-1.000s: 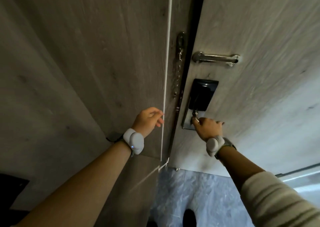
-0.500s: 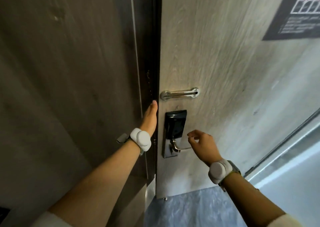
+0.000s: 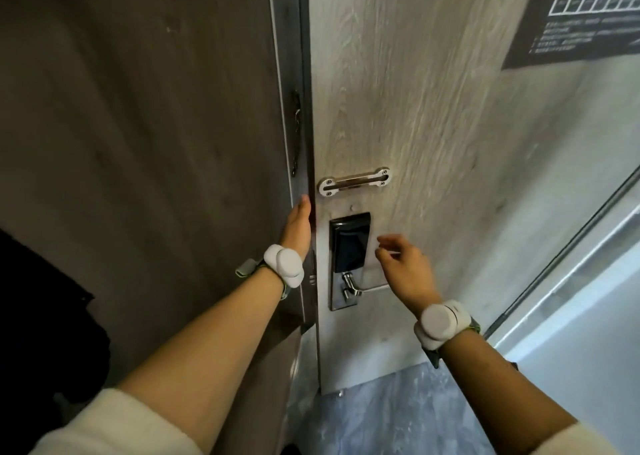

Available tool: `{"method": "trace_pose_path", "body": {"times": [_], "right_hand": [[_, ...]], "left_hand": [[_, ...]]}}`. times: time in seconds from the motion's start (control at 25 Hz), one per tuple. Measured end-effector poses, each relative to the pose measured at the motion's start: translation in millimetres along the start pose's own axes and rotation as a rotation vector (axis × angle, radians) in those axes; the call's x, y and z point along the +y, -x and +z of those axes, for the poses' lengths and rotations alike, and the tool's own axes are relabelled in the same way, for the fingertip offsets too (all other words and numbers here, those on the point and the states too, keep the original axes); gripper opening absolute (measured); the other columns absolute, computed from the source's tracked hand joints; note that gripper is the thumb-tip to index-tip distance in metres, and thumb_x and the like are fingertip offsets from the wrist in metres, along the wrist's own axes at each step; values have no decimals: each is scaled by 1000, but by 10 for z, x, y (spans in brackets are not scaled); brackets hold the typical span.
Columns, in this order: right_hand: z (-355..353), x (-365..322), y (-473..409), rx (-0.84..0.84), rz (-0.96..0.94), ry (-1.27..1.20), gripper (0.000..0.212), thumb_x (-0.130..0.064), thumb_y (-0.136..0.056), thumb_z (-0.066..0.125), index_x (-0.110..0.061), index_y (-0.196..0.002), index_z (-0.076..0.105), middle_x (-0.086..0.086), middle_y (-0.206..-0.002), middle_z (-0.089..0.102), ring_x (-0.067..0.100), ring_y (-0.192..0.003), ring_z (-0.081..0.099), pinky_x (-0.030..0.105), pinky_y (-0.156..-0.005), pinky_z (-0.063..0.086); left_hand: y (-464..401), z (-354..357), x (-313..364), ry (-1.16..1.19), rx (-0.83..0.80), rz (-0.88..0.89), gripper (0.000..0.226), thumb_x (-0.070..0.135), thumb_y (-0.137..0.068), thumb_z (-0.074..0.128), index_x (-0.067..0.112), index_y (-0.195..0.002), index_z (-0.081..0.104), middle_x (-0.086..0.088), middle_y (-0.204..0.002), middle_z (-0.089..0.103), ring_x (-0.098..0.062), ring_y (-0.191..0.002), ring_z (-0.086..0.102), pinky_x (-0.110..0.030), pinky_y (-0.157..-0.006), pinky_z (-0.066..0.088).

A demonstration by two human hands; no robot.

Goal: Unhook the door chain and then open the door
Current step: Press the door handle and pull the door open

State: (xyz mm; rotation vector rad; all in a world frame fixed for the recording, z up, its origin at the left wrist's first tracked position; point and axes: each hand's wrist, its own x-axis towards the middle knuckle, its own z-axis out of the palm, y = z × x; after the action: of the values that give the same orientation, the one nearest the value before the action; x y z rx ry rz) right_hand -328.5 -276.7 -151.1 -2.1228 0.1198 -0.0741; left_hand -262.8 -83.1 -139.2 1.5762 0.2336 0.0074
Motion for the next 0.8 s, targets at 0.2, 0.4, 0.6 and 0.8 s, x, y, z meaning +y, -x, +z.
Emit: {"method": "trace_pose_path", "body": {"times": [0.2, 0.4, 0.6, 0.8], "right_hand": [[-356, 112, 734, -7, 31, -81, 33, -22, -100, 56, -15, -132, 63, 1, -120, 67, 17, -108, 62, 26, -88, 44], [-794, 161, 1452, 123, 88, -122, 32, -22, -99, 55, -17, -130, 64, 4, -120, 70, 23, -110, 68, 34, -93, 55], [-960, 311, 2450, 227, 167, -85, 39, -25, -98, 58, -22, -137, 60, 1, -131, 68, 11, -99, 68, 37, -97, 57], [-1252, 422, 3177, 258, 224, -97, 61, -25, -97, 65, -22, -154, 43, -3, -146, 58, 10, -105, 65, 31, -101, 48]], "left_hand": [[758, 38, -82, -37, -8, 12, 48, 48, -101, 32, 14, -111, 65, -9, -117, 68, -27, -115, 60, -38, -101, 44], [1510, 199, -38, -85, -100, 84, 33, 33, -101, 44, 21, -76, 63, -2, -79, 66, -21, -79, 63, -33, -81, 45], [2357, 441, -415, -123, -351, 236, 27, 32, -99, 49, 18, -97, 72, -2, -108, 71, -20, -106, 63, -26, -90, 45], [2990, 847, -608, -74, -608, 194, 30, 29, -101, 46, 20, -124, 64, 11, -119, 67, 8, -105, 62, -13, -93, 45]]}}
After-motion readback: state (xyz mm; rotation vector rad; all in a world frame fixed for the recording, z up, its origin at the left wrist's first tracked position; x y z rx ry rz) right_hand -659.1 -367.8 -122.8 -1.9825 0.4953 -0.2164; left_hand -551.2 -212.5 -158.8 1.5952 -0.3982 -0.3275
